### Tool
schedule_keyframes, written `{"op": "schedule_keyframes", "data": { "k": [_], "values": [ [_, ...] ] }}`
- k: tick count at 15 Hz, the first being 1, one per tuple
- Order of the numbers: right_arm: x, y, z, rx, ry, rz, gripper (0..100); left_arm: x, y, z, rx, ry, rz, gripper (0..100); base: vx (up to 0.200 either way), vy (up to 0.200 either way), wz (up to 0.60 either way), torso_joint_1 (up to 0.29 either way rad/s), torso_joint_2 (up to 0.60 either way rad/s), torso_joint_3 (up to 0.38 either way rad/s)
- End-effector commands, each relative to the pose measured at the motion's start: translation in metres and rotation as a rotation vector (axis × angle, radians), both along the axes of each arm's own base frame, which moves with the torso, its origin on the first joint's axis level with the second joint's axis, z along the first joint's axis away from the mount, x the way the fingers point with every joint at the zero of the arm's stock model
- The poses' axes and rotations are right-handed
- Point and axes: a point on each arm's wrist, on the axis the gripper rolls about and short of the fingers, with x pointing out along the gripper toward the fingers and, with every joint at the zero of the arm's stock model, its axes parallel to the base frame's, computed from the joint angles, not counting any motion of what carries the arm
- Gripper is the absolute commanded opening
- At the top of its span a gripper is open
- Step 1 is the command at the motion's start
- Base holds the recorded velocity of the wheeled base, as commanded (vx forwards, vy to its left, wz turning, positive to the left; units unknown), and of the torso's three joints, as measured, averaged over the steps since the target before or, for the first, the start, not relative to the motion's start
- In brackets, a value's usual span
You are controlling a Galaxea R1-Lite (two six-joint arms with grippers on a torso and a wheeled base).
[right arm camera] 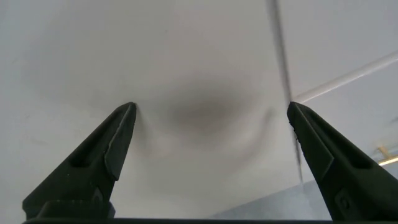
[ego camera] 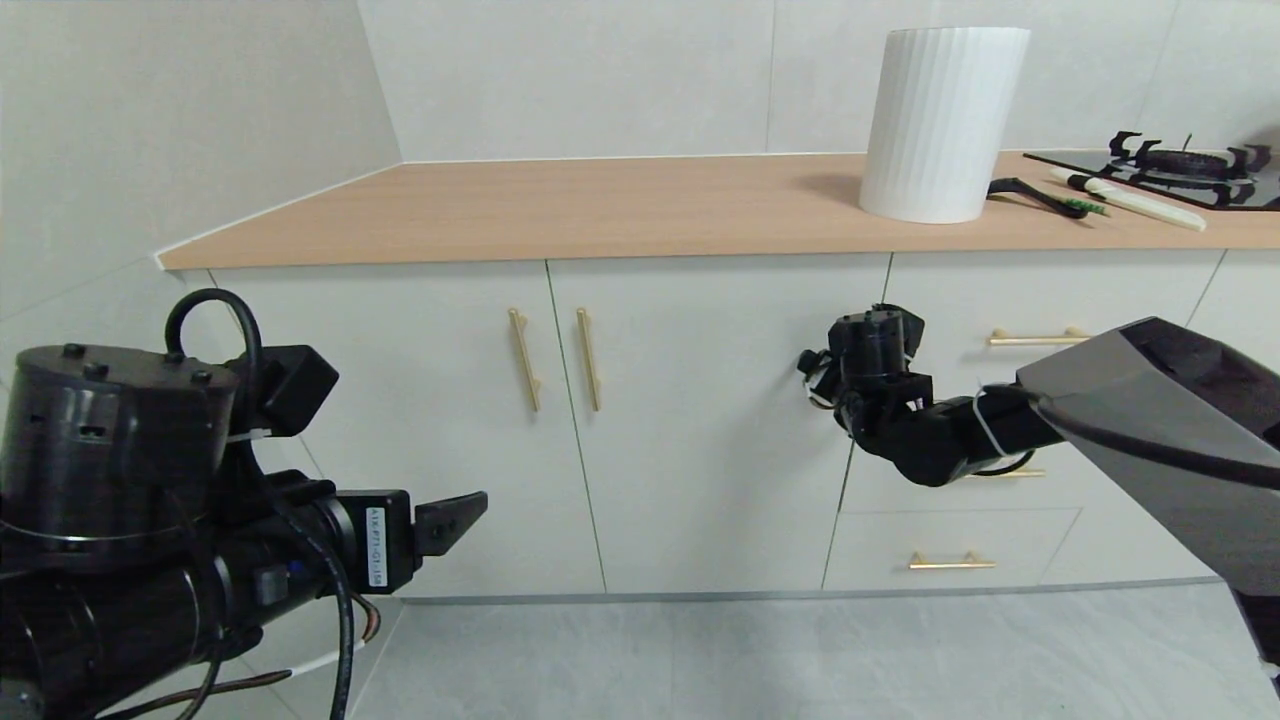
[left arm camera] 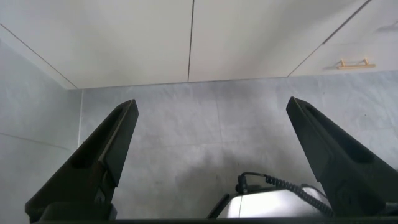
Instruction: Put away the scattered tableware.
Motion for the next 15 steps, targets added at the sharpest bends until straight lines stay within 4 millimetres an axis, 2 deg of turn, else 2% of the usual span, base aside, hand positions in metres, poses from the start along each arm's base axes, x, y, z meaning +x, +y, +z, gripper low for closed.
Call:
{"op": "schedule_keyframes", "data": {
  "k": [1,2,4,5,6,7,8,9,10,11,12,15],
  "values": [
    [-0.042,0.005,0.045,-0.009,-0.031,0.060,100,0.000,0.000,0.001,-0.004,-0.005,0.001,100,0.000,0.000,0.00,0.000,0.00,0.000],
    [-0.052,0.002,0.056,-0.022,-0.040,0.066,100,0.000,0.000,0.001,-0.003,-0.007,0.001,100,0.000,0.000,0.00,0.000,0.00,0.000],
    [-0.106,-0.025,0.098,-0.074,-0.075,0.081,100,-0.005,0.003,0.007,-0.013,-0.036,0.011,100,0.000,0.000,0.00,0.000,0.00,0.000],
    [-0.143,-0.052,0.120,-0.096,-0.105,0.058,100,-0.020,0.013,0.008,-0.011,-0.063,0.025,100,0.000,0.000,0.00,0.000,0.00,0.000],
    [-0.156,-0.061,0.125,-0.107,-0.110,0.052,100,-0.027,0.017,0.007,-0.009,-0.069,0.022,100,0.000,0.000,0.00,0.000,0.00,0.000],
    [-0.202,-0.090,0.131,-0.156,-0.120,0.030,100,-0.055,0.034,0.001,0.018,-0.106,0.002,100,0.000,0.000,0.00,0.000,0.00,0.000],
    [-0.219,-0.099,0.132,-0.164,-0.129,0.026,100,-0.065,0.041,-0.003,0.031,-0.124,-0.005,100,0.000,0.000,0.00,0.000,0.00,0.000],
    [-0.266,-0.118,0.135,-0.172,-0.173,0.024,100,-0.093,0.057,-0.008,0.021,-0.191,-0.008,100,0.000,0.000,0.00,0.000,0.00,0.000],
    [-0.297,-0.131,0.132,-0.199,-0.198,0.027,100,-0.109,0.067,-0.010,-0.006,-0.238,-0.001,100,0.000,0.000,0.00,0.000,0.00,0.000],
    [-0.318,-0.139,0.125,-0.236,-0.210,0.029,100,-0.118,0.075,-0.013,-0.019,-0.266,0.021,100,0.000,0.000,0.00,0.000,0.00,0.000],
    [-0.356,-0.155,0.111,-0.336,-0.244,0.025,100,-0.137,0.088,-0.018,-0.031,-0.305,0.079,100,0.000,0.000,0.00,0.000,0.00,0.000],
    [-0.404,-0.180,0.091,-0.462,-0.305,-0.131,100,-0.180,0.108,-0.032,-0.006,-0.372,0.177,100,0.000,0.000,0.00,0.000,0.00,0.000]
  ]
}}
